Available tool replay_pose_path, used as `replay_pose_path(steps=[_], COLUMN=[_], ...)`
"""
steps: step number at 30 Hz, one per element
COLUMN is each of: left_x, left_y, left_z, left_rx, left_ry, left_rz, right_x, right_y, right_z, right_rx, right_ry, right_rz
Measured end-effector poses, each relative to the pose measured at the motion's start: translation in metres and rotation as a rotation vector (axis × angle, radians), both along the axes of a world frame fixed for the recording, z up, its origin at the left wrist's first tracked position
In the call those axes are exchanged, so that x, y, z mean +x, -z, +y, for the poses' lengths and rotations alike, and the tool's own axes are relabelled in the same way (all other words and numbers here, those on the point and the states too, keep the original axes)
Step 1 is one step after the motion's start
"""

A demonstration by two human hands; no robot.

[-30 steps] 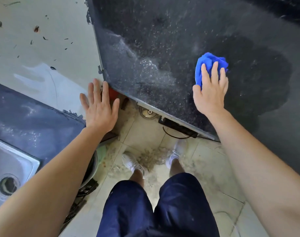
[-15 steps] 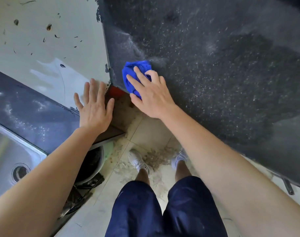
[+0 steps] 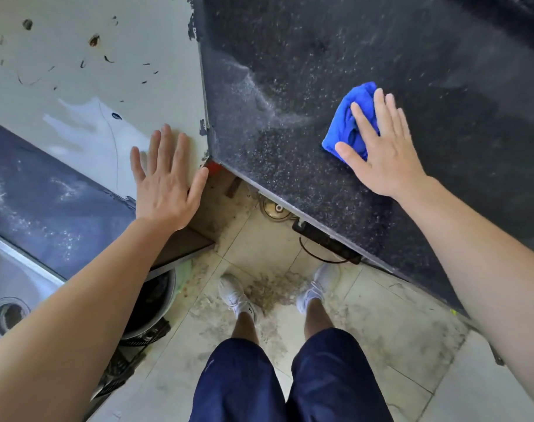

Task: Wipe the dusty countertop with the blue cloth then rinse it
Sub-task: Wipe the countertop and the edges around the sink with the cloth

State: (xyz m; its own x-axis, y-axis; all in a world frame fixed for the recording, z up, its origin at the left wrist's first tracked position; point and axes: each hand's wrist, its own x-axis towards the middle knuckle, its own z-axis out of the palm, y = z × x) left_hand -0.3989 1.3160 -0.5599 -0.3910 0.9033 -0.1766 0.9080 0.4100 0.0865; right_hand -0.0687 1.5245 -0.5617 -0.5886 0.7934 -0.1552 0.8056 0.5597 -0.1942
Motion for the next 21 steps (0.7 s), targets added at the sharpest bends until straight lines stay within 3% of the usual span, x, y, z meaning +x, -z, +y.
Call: replay_pose_path(steps=[7, 12, 16, 19, 21], left_x=[0.0, -0.001, -0.001, -0.001, -0.002], left_y=[0.0, 0.0, 0.0, 0.001, 0.001], left_z=[0.002, 0.003, 0.002, 0.003, 0.003], left_rx=[0.042, 0.044, 0.043, 0.041, 0.039], left_ry=[-0.066, -0.074, -0.065, -0.064, -0.065], left_rz=[-0.021, -0.023, -0.018, -0.033, -0.04], right_x=[-0.151, -0.147, -0.108, -0.131, -0.166], right_y=[-0.002, -0.009, -0.006, -0.01, -0.013], right_z=[-0.056, -0.036, 0.021, 0.064, 0.08], right_rx=[0.042, 0.034, 0.043, -0.026, -0.074], right_ry=[-0.406, -0.507, -0.187, 0.094, 0.167], right_rz=[0.021, 0.004, 0.006, -0.027, 0.004])
